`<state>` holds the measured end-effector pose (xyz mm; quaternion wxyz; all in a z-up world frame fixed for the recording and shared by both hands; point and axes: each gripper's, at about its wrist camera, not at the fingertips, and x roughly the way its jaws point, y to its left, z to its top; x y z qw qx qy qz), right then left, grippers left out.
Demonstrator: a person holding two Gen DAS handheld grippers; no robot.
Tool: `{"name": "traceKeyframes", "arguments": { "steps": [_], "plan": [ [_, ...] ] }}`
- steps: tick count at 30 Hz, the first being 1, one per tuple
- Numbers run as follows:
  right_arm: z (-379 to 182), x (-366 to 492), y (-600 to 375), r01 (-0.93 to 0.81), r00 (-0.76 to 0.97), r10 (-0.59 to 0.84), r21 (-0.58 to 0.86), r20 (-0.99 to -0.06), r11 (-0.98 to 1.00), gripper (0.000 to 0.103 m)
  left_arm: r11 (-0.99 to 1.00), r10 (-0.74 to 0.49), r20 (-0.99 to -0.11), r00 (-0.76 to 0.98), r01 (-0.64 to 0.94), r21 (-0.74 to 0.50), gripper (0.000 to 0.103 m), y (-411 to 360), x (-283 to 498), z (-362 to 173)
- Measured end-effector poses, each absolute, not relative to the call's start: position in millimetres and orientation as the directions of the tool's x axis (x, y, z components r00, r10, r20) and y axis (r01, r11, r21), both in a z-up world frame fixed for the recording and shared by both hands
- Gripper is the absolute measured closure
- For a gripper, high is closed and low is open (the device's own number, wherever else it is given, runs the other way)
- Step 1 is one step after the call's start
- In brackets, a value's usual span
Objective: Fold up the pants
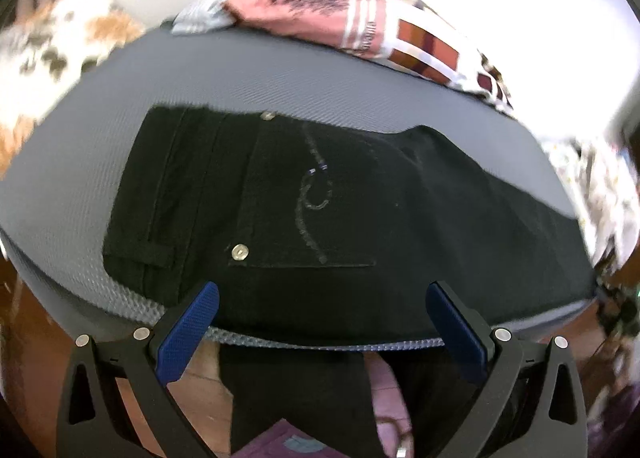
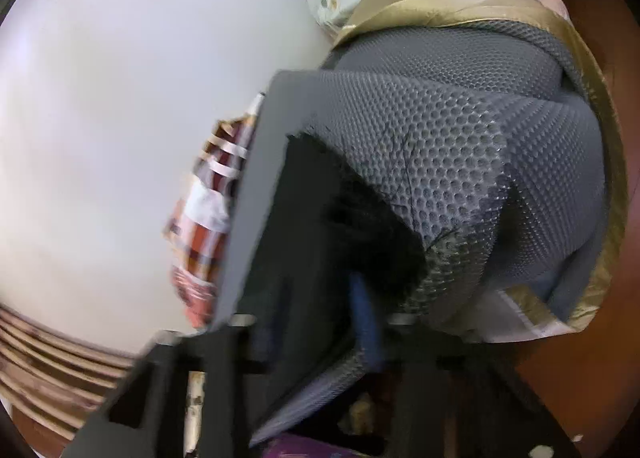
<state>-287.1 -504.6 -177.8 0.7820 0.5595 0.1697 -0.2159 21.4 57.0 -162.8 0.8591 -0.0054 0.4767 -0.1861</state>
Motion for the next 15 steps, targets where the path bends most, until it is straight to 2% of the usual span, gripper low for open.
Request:
{"name": "traceKeyframes", "arguments": {
  "steps": [3, 6, 15],
  "plan": [
    [-188.8, -286.6, -506.4, 0.551, 0.835, -0.150, 0.802, -0.530, 0.232, 0.097, 0.934, -0.259, -0.812, 0.523, 0.351, -0.072, 0.000, 42.9, 15.2, -156.0],
    [-183.0, -286.0, -501.1, 0.585, 0.811, -0.176, 0.762, -0.558, 0.278, 0.098, 0.929, -0.212, -0.793, 0.571, 0.370, 0.018, 0.000, 33.8, 8.8, -150.4],
    [-173.8, -290.7, -486.6, 0.643, 0.766, -0.220, 0.712, -0.604, 0.284, 0.100, 0.910, -0.168, -0.780, 0.603, 0.399, 0.112, 0.000, 23.2, 1.9, -151.6]
  ]
}}
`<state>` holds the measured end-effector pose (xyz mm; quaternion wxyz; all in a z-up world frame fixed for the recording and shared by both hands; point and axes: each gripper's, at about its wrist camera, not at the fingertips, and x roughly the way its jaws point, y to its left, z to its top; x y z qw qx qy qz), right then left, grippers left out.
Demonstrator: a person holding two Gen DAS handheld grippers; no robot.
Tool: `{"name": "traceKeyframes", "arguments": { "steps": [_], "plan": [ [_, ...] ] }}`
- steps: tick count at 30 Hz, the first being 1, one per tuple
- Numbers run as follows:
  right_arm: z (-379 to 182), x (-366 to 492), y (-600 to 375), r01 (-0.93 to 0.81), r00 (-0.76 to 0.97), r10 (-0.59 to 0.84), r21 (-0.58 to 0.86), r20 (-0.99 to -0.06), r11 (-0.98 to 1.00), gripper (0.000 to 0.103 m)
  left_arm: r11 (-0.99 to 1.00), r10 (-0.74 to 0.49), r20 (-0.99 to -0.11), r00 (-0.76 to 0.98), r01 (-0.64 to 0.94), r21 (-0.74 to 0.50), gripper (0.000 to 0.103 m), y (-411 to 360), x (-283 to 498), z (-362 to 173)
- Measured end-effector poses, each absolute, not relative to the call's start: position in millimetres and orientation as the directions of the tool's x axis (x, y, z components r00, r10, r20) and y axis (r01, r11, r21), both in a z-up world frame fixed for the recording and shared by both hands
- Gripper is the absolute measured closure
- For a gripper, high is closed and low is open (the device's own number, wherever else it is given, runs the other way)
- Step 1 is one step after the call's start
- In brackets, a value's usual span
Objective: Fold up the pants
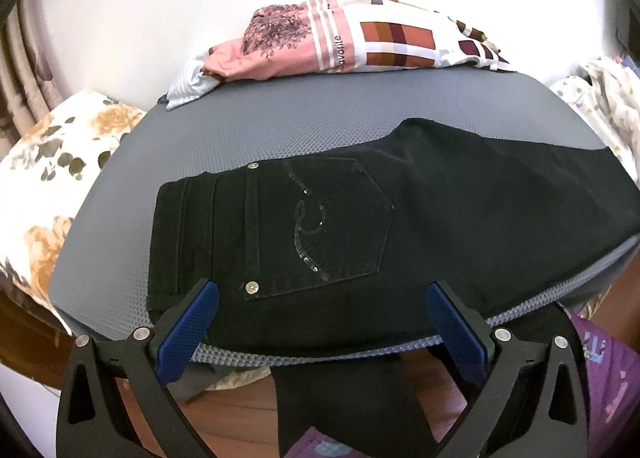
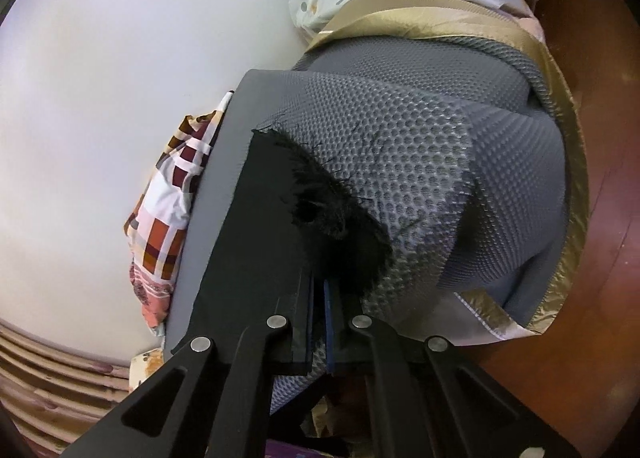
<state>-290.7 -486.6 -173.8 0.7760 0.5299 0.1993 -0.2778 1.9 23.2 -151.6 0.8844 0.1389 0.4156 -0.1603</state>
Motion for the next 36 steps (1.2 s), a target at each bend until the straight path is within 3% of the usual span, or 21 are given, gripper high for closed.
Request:
{"name": "traceKeyframes", "arguments": {
  "steps": [2, 7, 10, 11, 12, 22, 23, 24, 26, 32, 36],
  "plan": [
    [-177.7, -290.9, -489.7, 0.642, 0.767, -0.213, 0.716, -0.605, 0.275, 0.100, 0.906, -0.165, -0.784, 0.598, 0.406, 0.119, 0.000, 22.0, 1.1, -154.0],
    [-169.7, -297.0, -492.5, 0.639, 0.769, -0.244, 0.720, -0.591, 0.271, 0.091, 0.901, -0.132, -0.791, 0.598, 0.405, 0.155, 0.000, 17.9, 0.9, -158.5],
    [-154.6, -296.5, -497.9, 0.706, 0.708, -0.315, 0.629, -0.632, 0.325, 0.066, 0.899, -0.128, -0.788, 0.603, 0.405, 0.164, 0.000, 16.1, -0.2, -158.8],
    [-152.0, -295.1, -499.9, 0.717, 0.697, -0.329, 0.612, -0.637, 0.335, 0.052, 0.899, -0.127, -0.788, 0.602, 0.406, 0.166, 0.000, 15.7, -0.7, -159.4],
    [-149.6, -293.2, -503.0, 0.723, 0.691, -0.342, 0.598, -0.637, 0.346, 0.051, 0.897, -0.123, -0.790, 0.600, 0.408, 0.170, 0.000, 15.0, -0.8, -160.6],
    [-142.2, -251.8, -500.5, 0.745, 0.636, -0.290, 0.469, -0.715, 0.475, 0.051, 0.890, -0.112, -0.798, 0.593, 0.417, 0.185, 0.000, 11.6, -1.0, -164.8],
    [-141.6, -245.1, -494.3, 0.753, 0.610, -0.294, 0.422, -0.736, 0.505, 0.056, 0.888, -0.111, -0.799, 0.590, 0.420, 0.187, 0.000, 11.6, -0.9, -165.4],
    [-141.5, -240.9, -490.5, 0.753, 0.597, -0.294, 0.396, -0.747, 0.525, 0.069, 0.886, -0.111, -0.800, 0.590, 0.423, 0.189, 0.000, 11.4, -1.2, -165.9],
    [-148.2, -241.8, -493.4, 0.734, 0.624, -0.236, 0.456, -0.745, 0.503, 0.088, 0.883, -0.113, -0.797, 0.594, 0.428, 0.194, 0.000, 11.3, -2.5, -165.8],
    [-168.6, -278.9, -502.0, 0.600, 0.796, -0.142, 0.734, -0.588, 0.318, 0.091, 0.880, -0.108, -0.795, 0.596, 0.430, 0.203, 0.000, 11.1, -2.8, -165.8],
    [-173.2, -281.1, -500.4, 0.590, 0.803, -0.130, 0.746, -0.581, 0.309, 0.086, 0.881, -0.109, -0.802, 0.587, 0.431, 0.196, 0.000, 11.3, -2.4, -167.6]
  ]
}}
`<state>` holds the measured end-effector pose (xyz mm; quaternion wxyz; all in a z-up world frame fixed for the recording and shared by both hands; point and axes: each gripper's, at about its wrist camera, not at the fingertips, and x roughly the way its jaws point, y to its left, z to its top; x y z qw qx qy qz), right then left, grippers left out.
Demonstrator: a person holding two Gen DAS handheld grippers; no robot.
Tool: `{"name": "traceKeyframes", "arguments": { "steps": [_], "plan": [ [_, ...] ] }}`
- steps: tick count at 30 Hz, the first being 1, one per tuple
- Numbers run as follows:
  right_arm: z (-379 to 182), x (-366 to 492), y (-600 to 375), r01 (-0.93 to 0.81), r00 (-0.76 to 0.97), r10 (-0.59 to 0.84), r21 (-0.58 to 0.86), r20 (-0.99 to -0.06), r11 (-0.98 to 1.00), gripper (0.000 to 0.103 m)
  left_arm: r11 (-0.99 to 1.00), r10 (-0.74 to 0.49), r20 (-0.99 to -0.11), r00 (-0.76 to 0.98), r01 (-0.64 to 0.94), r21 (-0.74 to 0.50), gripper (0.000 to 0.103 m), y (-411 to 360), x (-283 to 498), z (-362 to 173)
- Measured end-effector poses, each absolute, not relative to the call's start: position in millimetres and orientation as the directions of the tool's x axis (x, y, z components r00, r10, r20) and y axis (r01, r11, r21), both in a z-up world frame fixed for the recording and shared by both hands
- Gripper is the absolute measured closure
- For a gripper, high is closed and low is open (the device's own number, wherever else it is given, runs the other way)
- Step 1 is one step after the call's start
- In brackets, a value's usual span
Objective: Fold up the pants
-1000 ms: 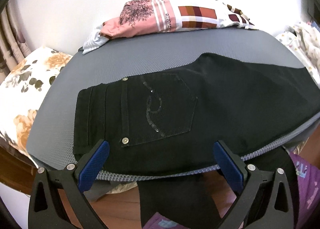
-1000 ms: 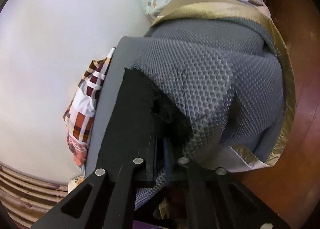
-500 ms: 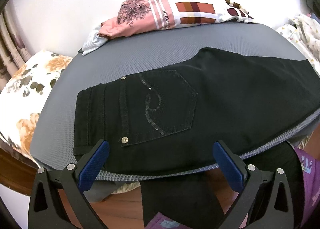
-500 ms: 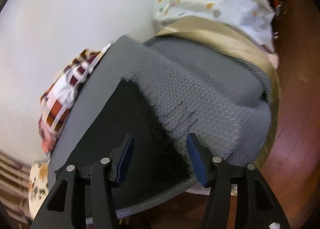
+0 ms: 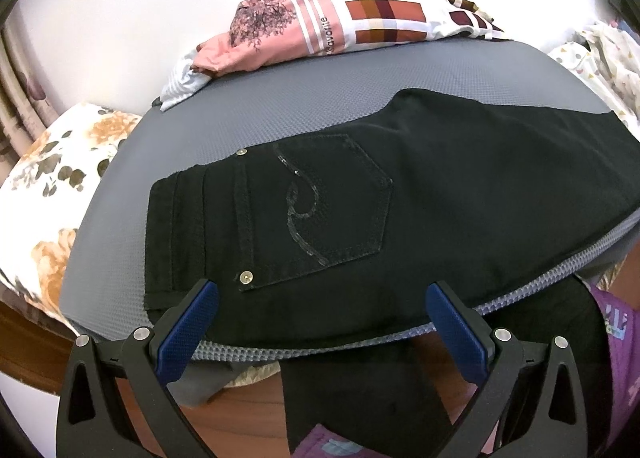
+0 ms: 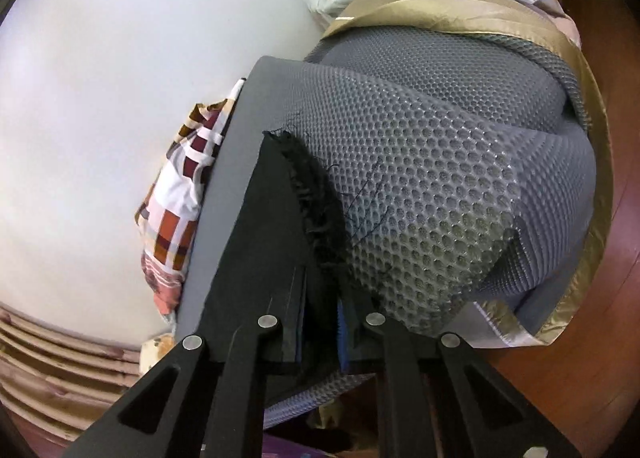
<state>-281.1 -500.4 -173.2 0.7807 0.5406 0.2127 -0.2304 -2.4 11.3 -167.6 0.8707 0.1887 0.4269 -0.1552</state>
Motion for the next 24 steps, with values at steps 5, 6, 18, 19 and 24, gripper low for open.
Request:
{"name": "traceKeyframes", "arguments": {
  "steps": [5, 6, 18, 19, 24],
  "plan": [
    [-175.9, -280.3, -504.5, 0.541, 0.839, -0.100, 0.804, -0.535, 0.248, 0.068, 0.879, -0.108, -0.807, 0.581, 0.435, 0.195, 0.000, 10.9, -2.1, -170.0],
    [-174.0, -277.7, -503.9, 0.551, 0.832, -0.099, 0.794, -0.546, 0.258, 0.068, 0.879, -0.110, -0.807, 0.580, 0.436, 0.194, 0.000, 10.8, -2.2, -170.0],
    [-174.6, -289.6, -503.2, 0.488, 0.873, -0.088, 0.857, -0.480, 0.166, 0.089, 0.879, -0.114, -0.804, 0.584, 0.436, 0.192, 0.000, 11.2, -1.1, -167.9],
    [-172.4, -290.3, -503.2, 0.497, 0.868, -0.097, 0.849, -0.487, 0.178, 0.089, 0.879, -0.115, -0.805, 0.583, 0.437, 0.191, 0.000, 11.0, -1.1, -168.0],
    [-179.4, -294.7, -509.4, 0.550, 0.835, -0.099, 0.820, -0.541, 0.161, 0.077, 0.874, -0.113, -0.802, 0.586, 0.443, 0.201, 0.000, 9.4, -3.1, -167.4]
  ]
}}
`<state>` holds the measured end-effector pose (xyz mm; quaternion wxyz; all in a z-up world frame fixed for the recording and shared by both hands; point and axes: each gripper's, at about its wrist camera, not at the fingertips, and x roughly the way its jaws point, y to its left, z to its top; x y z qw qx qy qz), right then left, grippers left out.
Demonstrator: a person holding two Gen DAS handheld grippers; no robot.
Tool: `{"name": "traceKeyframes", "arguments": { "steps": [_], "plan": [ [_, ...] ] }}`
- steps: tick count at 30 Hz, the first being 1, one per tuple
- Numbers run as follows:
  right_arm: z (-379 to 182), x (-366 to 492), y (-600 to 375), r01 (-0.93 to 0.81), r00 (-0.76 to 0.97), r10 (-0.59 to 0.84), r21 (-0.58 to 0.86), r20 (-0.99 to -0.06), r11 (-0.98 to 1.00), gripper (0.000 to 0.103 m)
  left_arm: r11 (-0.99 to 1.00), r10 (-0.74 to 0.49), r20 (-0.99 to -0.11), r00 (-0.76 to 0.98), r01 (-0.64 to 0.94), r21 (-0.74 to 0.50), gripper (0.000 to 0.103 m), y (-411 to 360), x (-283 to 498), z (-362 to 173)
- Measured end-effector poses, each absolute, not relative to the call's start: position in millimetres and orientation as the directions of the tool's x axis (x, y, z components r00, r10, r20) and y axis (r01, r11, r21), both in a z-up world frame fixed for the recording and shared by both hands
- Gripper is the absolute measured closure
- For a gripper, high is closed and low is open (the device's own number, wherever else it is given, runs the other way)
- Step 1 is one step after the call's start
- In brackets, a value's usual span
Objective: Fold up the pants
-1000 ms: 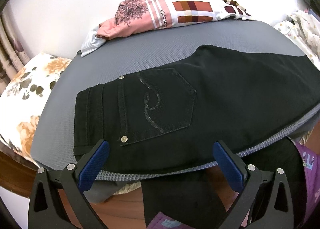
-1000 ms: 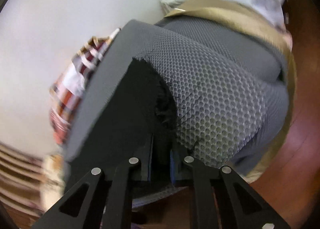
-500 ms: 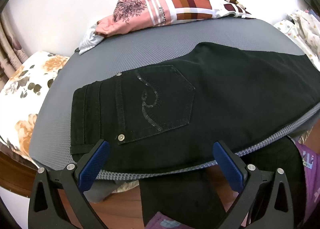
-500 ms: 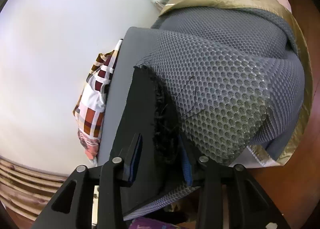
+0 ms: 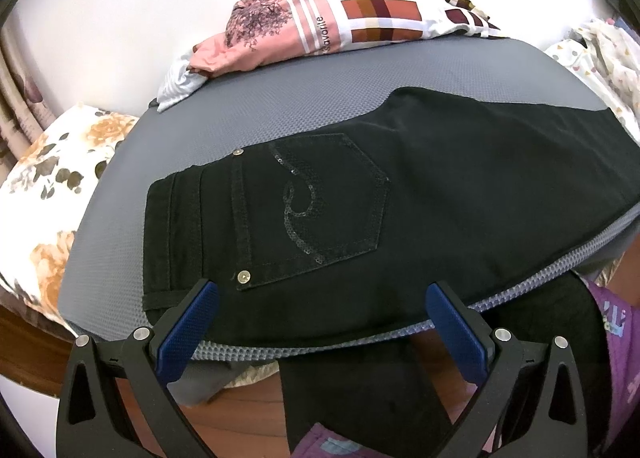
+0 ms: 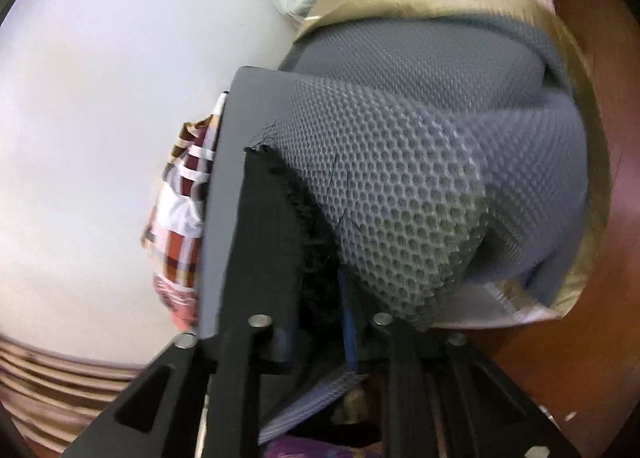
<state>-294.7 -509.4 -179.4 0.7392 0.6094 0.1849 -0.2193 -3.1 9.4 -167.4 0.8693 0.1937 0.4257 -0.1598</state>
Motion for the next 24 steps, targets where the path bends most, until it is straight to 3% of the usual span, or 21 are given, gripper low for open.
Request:
{"name": "traceKeyframes", "arguments": {
  "steps": [1, 3, 6, 9, 15, 19, 24],
  "plan": [
    [-179.8, -295.7, -509.1, 0.537, 0.843, -0.091, 0.829, -0.529, 0.158, 0.074, 0.874, -0.114, -0.804, 0.584, 0.444, 0.199, 0.000, 8.7, -3.1, -167.5],
    [-176.5, -293.7, -504.7, 0.529, 0.848, -0.073, 0.833, -0.525, 0.162, 0.056, 0.874, -0.116, -0.806, 0.580, 0.445, 0.195, 0.000, 8.9, -3.8, -167.9],
    [-164.4, -296.6, -492.2, 0.563, 0.826, -0.102, 0.808, -0.554, 0.175, 0.049, 0.872, -0.114, -0.801, 0.588, 0.445, 0.203, 0.000, 8.5, -4.9, -165.8],
    [-151.6, -318.8, -483.7, 0.556, 0.829, -0.183, 0.813, -0.529, 0.171, 0.049, 0.874, -0.122, -0.803, 0.584, 0.447, 0.192, 0.000, 9.8, -4.5, -165.3],
    [-169.0, -313.4, -469.8, 0.522, 0.853, -0.079, 0.842, -0.516, 0.135, 0.049, 0.875, -0.125, -0.817, 0.563, 0.451, 0.177, 0.000, 12.0, -2.3, -169.6],
    [-174.8, -299.8, -474.5, 0.546, 0.838, -0.092, 0.826, -0.538, 0.142, 0.049, 0.873, -0.128, -0.811, 0.570, 0.453, 0.181, 0.000, 11.9, -3.0, -166.8],
    [-176.2, -295.9, -487.9, 0.495, 0.867, -0.139, 0.859, -0.479, 0.128, 0.049, 0.872, -0.128, -0.811, 0.571, 0.454, 0.183, 0.000, 10.4, -3.9, -167.0]
  ]
}}
